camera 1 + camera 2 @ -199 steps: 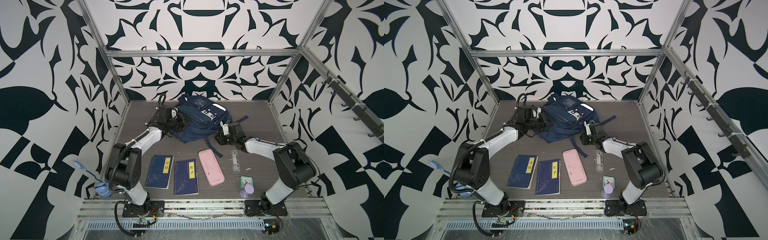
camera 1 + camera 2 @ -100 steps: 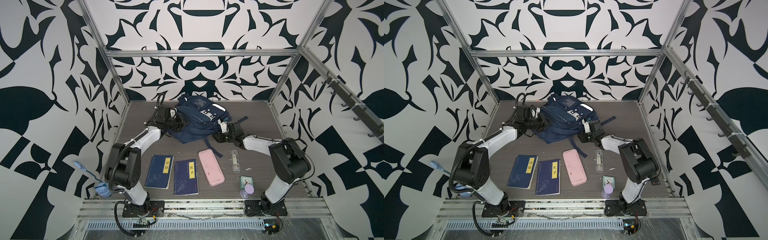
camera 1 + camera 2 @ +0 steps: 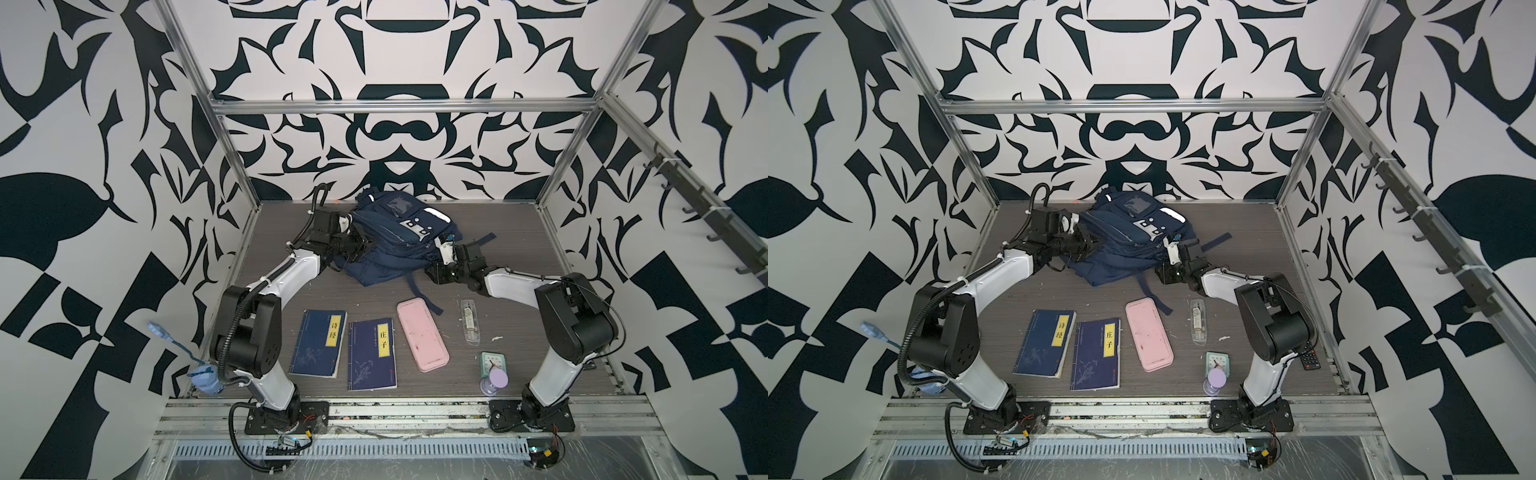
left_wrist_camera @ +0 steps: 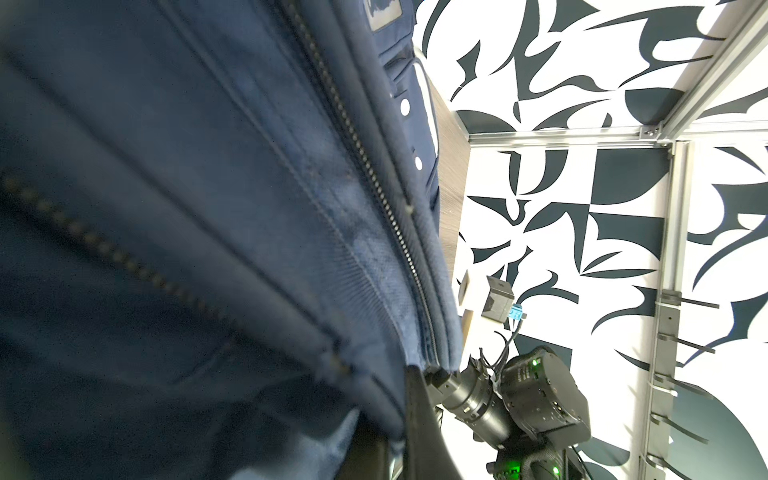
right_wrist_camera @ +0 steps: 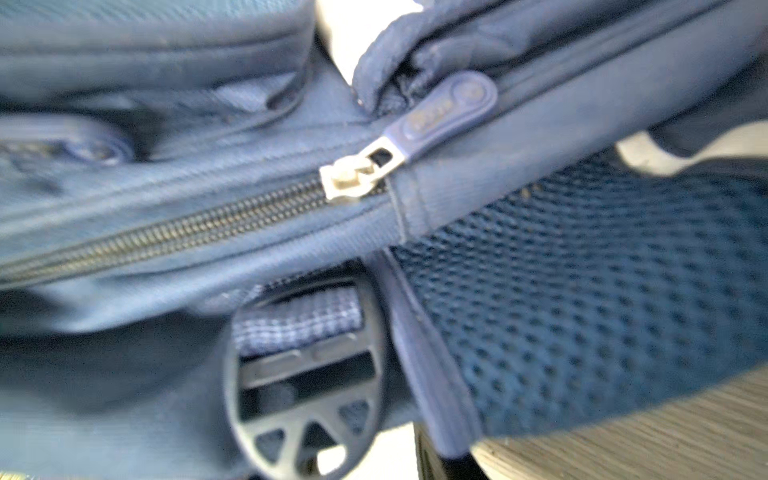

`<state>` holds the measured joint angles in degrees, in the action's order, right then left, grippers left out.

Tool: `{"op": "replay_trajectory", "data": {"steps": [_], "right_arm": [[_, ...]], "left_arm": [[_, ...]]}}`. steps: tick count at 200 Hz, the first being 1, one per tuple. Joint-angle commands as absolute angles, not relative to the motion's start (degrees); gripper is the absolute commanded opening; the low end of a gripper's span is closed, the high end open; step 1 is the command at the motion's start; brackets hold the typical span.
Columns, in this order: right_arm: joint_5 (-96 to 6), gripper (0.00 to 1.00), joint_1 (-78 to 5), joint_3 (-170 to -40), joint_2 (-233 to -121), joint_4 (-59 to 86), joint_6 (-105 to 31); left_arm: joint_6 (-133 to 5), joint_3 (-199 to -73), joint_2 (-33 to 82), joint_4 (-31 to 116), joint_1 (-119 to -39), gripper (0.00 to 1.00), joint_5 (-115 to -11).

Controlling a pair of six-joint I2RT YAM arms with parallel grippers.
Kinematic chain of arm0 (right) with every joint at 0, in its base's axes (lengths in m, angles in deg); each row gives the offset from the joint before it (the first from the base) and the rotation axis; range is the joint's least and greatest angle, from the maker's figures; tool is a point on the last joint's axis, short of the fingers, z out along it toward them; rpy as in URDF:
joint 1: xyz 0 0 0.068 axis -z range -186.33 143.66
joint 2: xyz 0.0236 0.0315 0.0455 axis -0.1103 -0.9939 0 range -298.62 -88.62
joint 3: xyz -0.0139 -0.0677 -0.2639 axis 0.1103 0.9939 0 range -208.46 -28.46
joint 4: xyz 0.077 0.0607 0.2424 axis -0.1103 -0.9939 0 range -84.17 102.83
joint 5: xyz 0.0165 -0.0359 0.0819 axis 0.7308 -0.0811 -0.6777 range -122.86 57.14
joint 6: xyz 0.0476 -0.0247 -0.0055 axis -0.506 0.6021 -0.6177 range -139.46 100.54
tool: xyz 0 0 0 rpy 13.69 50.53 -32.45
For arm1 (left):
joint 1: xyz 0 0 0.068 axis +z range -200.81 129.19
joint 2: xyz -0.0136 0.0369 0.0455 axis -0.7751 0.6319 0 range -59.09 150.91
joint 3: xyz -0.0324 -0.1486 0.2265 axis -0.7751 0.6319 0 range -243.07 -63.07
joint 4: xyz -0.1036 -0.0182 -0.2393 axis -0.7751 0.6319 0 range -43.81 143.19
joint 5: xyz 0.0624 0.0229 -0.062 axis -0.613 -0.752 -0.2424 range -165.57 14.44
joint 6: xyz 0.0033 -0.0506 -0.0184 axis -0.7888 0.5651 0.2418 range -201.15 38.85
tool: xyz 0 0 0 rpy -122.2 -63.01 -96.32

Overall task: Pack books, pencil case, and school supplies into a backpack
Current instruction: Unzip the student bag at the top-center of the table.

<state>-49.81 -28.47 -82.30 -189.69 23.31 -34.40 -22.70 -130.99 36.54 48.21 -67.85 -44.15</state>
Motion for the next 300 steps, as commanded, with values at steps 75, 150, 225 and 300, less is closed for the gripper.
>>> {"op": "replay_trajectory", "data": {"steps": [75, 150, 225, 300], "right_arm": [[-51.6, 0.44, -28.0, -87.3, -192.2, 22.5, -32.6], [-50.6, 0.48, -28.0, -86.2, -190.1, 22.1, -32.9], [-50.4, 0.41, -28.0, -84.7, -185.8, 21.0, -32.6], [-52.8, 0.37, -28.1, -87.4, -189.9, 21.0, -32.3]], "left_arm": [[-23.6, -133.3, 36.1, 45.6, -67.4, 0.0, -42.5], [-23.4, -133.7, 36.7, 45.7, -67.4, 0.0, -42.8], [-23.8, -134.3, 37.0, 46.0, -67.4, 0.0, -43.0], [-24.0, -135.0, 37.1, 46.7, -67.4, 0.0, -42.9]]}}
